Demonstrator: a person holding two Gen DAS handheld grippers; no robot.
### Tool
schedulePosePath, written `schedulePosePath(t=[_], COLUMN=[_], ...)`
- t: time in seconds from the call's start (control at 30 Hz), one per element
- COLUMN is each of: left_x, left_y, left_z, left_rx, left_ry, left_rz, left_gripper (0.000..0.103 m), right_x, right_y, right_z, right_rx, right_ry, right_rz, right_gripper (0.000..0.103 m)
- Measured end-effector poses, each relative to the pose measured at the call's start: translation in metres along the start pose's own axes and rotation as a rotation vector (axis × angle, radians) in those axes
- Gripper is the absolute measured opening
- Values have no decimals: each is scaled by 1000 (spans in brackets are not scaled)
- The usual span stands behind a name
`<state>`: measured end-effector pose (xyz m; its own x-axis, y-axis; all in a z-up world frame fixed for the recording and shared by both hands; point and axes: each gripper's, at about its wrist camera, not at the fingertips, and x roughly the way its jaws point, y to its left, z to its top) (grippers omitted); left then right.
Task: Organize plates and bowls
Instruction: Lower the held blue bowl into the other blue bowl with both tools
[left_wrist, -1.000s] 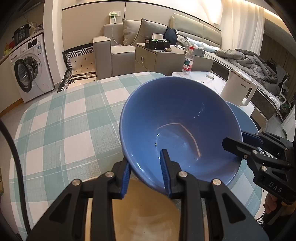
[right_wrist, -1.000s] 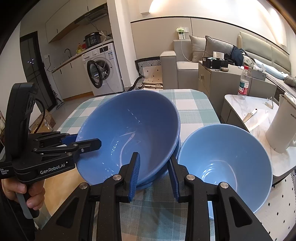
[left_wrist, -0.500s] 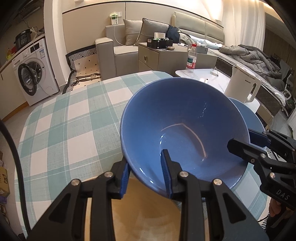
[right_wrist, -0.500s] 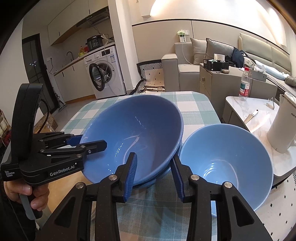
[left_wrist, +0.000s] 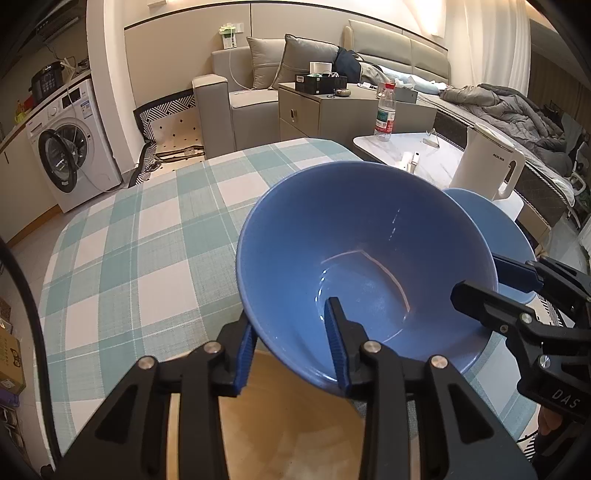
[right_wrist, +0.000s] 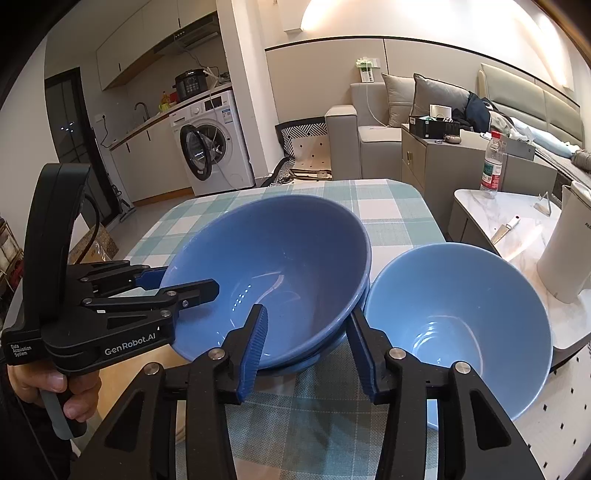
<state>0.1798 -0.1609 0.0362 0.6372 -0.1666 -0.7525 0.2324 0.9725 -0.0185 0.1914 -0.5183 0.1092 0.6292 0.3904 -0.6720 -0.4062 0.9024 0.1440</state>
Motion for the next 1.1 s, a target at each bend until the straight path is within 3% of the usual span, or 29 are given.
schedulePosePath(t=[0.1, 0.37, 0.77, 1.1], left_x=[1, 4, 15, 19], left_y=[-1, 2, 2, 5], left_z=[0, -2, -6, -8], left_rx=[7, 14, 31, 13], left_ry=[-4, -2, 21, 44], left_rz=[7, 25, 52, 33], left_gripper=[36, 43, 45, 53], right_x=[2, 8, 14, 18], right_y=[2, 3, 1, -5], right_z=[0, 0, -2, -3], right_rx=[0, -1, 2, 13], right_ry=[2, 16, 29, 38], right_rz=[7, 14, 2, 21], right_gripper=[50, 51, 59, 65])
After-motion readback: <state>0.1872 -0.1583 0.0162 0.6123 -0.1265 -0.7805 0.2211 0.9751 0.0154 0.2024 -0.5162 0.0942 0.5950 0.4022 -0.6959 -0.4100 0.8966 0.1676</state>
